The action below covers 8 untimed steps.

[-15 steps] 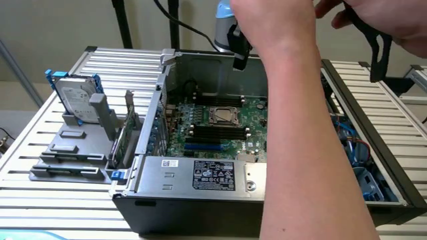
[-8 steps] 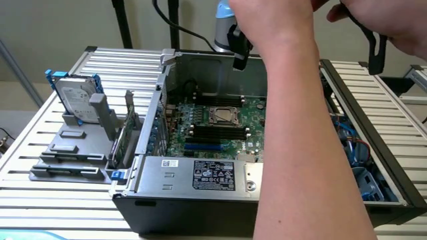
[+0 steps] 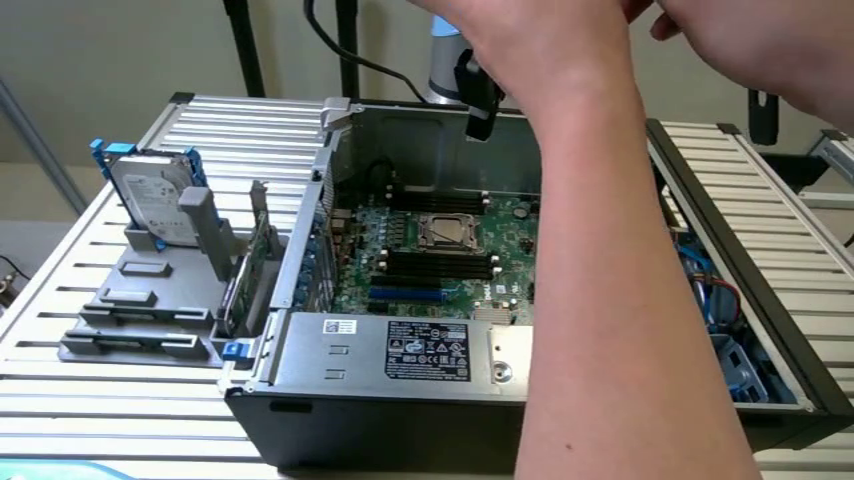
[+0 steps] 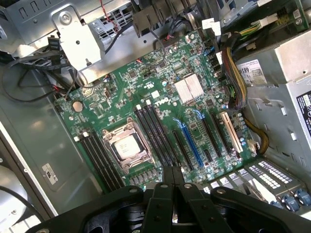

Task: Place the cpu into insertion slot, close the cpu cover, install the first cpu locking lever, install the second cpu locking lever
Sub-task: 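Install the second cpu locking lever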

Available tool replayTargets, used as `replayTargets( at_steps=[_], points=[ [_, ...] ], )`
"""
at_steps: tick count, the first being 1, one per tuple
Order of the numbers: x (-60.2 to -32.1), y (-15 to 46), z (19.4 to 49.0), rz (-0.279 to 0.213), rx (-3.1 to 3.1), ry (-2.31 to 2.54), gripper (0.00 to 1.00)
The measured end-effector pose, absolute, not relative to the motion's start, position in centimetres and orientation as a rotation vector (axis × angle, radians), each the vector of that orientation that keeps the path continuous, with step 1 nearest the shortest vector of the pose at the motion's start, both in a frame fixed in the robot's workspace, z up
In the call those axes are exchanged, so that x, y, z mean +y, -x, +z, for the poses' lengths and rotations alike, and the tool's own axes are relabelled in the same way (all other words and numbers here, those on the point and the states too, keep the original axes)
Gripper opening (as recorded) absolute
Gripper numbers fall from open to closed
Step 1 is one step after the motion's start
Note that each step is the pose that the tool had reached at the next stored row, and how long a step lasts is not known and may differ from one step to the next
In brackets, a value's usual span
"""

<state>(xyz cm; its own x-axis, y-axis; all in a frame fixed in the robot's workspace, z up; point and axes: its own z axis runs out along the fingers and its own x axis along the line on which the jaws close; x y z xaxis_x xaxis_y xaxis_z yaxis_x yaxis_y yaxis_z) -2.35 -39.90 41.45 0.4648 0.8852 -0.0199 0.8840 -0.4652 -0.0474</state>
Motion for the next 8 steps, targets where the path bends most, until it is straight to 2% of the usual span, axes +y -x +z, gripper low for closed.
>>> replayTargets(
  at_steps=[8],
  points=[
    [-39.90, 2.34, 41.45, 0.065, -1.607, 2.663, 0.11]
  ],
)
